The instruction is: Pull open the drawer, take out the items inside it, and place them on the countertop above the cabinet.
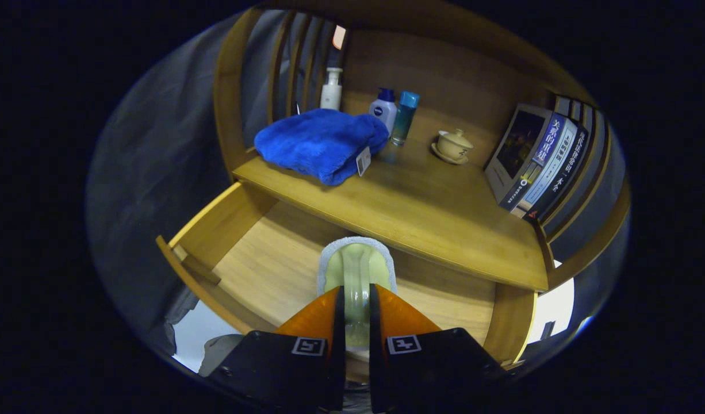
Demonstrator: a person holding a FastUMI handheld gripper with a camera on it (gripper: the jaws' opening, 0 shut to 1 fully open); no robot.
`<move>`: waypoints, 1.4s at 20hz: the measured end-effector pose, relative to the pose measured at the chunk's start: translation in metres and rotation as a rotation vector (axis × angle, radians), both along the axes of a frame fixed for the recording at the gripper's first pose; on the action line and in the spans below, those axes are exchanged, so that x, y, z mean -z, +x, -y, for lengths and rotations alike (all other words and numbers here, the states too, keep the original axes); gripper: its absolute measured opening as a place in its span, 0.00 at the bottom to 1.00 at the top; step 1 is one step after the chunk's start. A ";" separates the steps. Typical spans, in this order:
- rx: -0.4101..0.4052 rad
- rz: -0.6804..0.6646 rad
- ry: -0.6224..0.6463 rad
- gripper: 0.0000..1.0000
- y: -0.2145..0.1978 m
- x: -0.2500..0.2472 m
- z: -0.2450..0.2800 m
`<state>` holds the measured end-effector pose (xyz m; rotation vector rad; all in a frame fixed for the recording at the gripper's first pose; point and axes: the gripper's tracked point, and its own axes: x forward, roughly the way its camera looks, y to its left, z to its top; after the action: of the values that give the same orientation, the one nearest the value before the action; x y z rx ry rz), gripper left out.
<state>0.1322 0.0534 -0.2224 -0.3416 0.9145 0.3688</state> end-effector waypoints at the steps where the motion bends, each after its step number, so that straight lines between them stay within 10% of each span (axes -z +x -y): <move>1: -0.012 0.012 0.017 0.26 -0.004 -0.008 -0.002; 9: -0.034 0.215 0.083 0.26 -0.009 -0.095 0.000; 17: 0.114 0.388 0.317 0.25 0.049 -0.172 -0.017; 28: 0.296 0.375 0.267 0.25 0.164 -0.124 -0.012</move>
<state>0.2964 0.0658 -0.0980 -0.0232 0.5281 0.1429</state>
